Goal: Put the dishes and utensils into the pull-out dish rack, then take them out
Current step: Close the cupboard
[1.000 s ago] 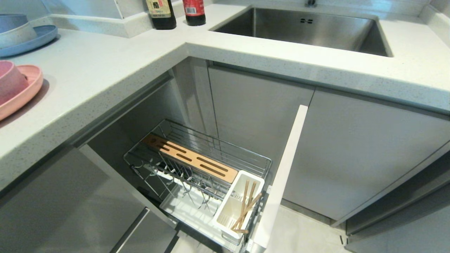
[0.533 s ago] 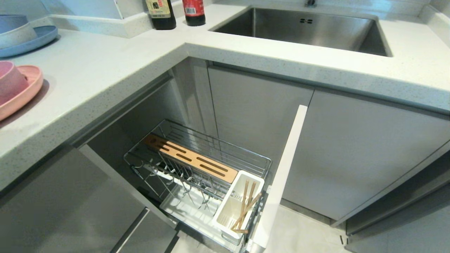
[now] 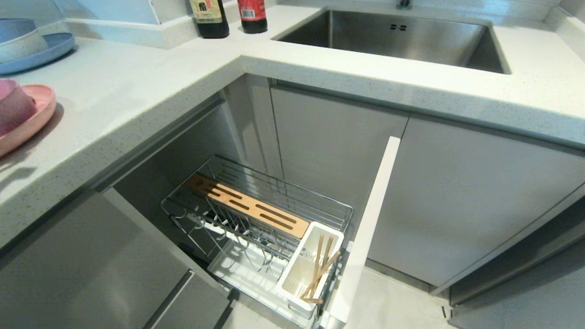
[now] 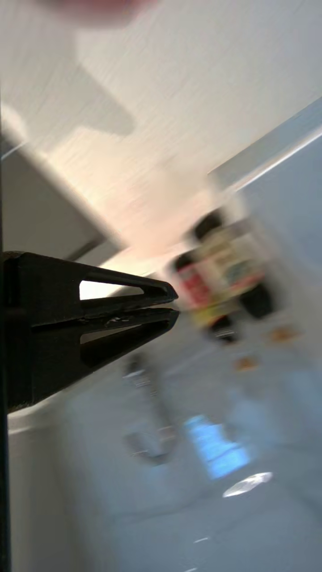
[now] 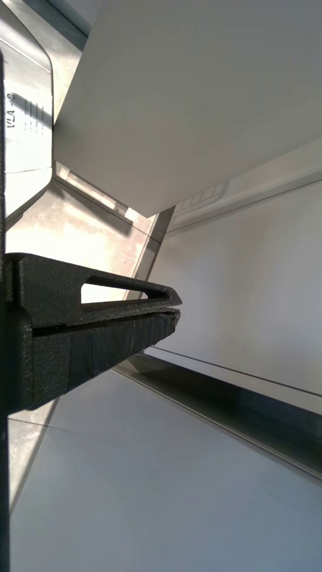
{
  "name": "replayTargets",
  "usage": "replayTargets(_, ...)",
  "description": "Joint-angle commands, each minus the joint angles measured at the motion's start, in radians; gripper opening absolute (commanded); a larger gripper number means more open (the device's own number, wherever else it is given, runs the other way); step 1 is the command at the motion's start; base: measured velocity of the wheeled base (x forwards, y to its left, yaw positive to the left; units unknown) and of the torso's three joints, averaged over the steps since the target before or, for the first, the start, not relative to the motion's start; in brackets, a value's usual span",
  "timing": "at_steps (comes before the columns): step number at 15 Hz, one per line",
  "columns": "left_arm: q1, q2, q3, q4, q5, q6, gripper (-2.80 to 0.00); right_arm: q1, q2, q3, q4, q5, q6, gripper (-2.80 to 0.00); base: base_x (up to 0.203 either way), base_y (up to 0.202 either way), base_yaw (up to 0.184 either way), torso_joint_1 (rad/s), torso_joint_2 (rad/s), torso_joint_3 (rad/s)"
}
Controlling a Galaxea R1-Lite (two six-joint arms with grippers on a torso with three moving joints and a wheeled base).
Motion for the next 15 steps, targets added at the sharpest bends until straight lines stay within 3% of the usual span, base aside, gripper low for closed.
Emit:
replayTargets(1, -0.219, 0.098, -0.004, 0.004, 0.04, 0.008, -2.8, 0.0, 0.0, 0.002, 0.001, 0.0, 0.0, -2.8, 0.0, 0.0, 0.0, 0.0, 0.0, 0.0)
replayTargets(4, -0.48, 0.232, -0.014, 0.01, 0.122, 0.063, -2.8, 0.0, 0.0, 0.002, -0.001, 0.0, 0.0, -2.8, 0.0, 0.0, 0.0, 0.0, 0.0, 0.0)
replayTargets(7, -0.64, 0.361, -0.017, 0.06, 0.164, 0.082, -2.8, 0.0, 0.0, 0.002, -0.001, 0.0, 0.0, -2.8, 0.0, 0.0, 0.0, 0.0, 0.0, 0.0)
replayTargets(10, -0.732, 0.458, -0.049, 0.225, 0.164, 0.075, -2.8, 0.001, 0.0, 0.002, -0.001, 0.0, 0.0, -2.8, 0.0, 0.0, 0.0, 0.0, 0.0, 0.0)
replayTargets(15, -0.806, 0.514, -0.056, 0.379, 0.041, 0.076, -2.8, 0.0, 0.0, 0.002, -0.001, 0.0, 0.0, -2.8, 0.0, 0.0, 0.0, 0.0, 0.0, 0.0)
